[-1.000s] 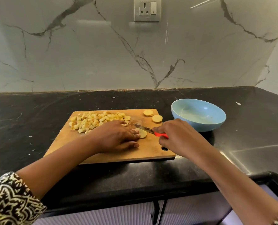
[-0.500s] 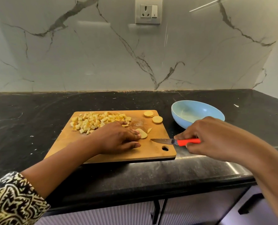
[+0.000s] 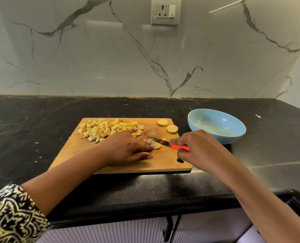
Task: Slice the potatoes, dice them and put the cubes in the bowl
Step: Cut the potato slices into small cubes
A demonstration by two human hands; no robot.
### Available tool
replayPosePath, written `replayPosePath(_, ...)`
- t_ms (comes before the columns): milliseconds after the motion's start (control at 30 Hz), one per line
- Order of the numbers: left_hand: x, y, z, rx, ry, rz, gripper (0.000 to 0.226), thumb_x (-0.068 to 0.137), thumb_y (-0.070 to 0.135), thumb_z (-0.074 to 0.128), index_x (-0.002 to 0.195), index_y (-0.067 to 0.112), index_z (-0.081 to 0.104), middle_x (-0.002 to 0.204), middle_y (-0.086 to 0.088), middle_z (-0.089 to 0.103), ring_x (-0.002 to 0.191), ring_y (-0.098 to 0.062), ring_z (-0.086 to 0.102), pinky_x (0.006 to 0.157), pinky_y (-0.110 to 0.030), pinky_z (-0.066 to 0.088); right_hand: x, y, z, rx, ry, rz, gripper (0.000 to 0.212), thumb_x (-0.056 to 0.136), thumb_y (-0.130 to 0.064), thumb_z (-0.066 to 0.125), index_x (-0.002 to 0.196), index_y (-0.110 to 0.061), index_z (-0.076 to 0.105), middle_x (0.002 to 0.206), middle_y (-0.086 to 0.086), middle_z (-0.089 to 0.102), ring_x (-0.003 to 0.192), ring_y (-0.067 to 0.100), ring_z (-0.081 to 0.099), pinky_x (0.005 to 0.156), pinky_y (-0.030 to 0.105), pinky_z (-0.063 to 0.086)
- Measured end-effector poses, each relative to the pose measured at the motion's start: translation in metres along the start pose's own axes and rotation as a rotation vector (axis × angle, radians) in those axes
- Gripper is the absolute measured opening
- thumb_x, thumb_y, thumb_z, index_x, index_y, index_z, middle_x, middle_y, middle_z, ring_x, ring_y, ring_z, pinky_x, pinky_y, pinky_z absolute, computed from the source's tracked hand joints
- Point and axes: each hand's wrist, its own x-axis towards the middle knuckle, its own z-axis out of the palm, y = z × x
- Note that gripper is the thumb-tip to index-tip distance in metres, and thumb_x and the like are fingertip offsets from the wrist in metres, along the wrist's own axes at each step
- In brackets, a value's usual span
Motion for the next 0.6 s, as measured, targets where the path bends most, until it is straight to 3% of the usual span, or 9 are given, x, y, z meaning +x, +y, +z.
replayPosePath(133, 0.001, 0.002, -0.002, 0.056, 0.007, 0.016, 0.069, 0.087, 0.064, 0.012, 0.139, 0.032, 0.042, 0.138, 0.011, 0.050, 0.132, -0.003, 0.040, 0.113, -0.026, -0.006, 0.007, -0.002, 0.002, -0.048, -0.043, -0.014, 0.036, 0.089, -0.019, 0.060, 0.124, -0.026, 0.064, 0.107, -0.002, 0.070, 0.061, 0.004, 0.047, 0.054, 0.014, 0.035)
replayPosePath(233, 0.002, 0.004, -0.004, 0.063, 0.007, 0.015, 0.068, 0.088, 0.063, 0.012, 0.138, 0.031, 0.044, 0.138, 0.011, 0.051, 0.132, 0.000, 0.039, 0.111, -0.027, -0.009, -0.011, 0.001, -0.004, -0.148, -0.079, -0.046, 0.036, 0.092, -0.022, 0.054, 0.127, -0.030, 0.061, 0.095, -0.003, 0.065, 0.076, 0.009, 0.055, 0.063, 0.024, 0.043)
replayPosePath(300, 0.002, 0.005, -0.005, 0.070, 0.000, 0.011, 0.066, 0.088, 0.061, 0.014, 0.139, 0.031, 0.044, 0.138, 0.011, 0.050, 0.132, 0.000, 0.038, 0.111, -0.027, -0.011, -0.027, 0.002, -0.012, -0.159, -0.091, -0.051, 0.041, 0.094, -0.022, 0.052, 0.132, -0.036, 0.055, 0.089, -0.007, 0.060, 0.076, 0.009, 0.053, 0.061, 0.021, 0.040)
replayPosePath(433, 0.001, 0.006, -0.005, 0.108, -0.024, -0.002, 0.067, 0.087, 0.061, 0.012, 0.140, 0.032, 0.040, 0.140, 0.011, 0.049, 0.134, -0.001, 0.037, 0.111, -0.027, -0.012, -0.042, 0.012, -0.040, -0.120, -0.167, 0.027, 0.038, 0.087, -0.021, 0.059, 0.118, -0.043, 0.064, 0.068, -0.019, 0.057, 0.061, 0.006, 0.054, 0.055, 0.017, 0.038)
replayPosePath(600, -0.003, 0.007, -0.003, 0.141, 0.020, -0.012, 0.070, 0.087, 0.065, 0.006, 0.140, 0.034, 0.041, 0.138, 0.012, 0.050, 0.132, -0.002, 0.040, 0.110, -0.029, -0.015, -0.032, 0.014, -0.035, 0.018, -0.014, 0.050, 0.035, 0.087, -0.019, 0.060, 0.112, -0.043, 0.068, 0.072, -0.008, 0.066, 0.055, 0.003, 0.052, 0.054, 0.011, 0.038)
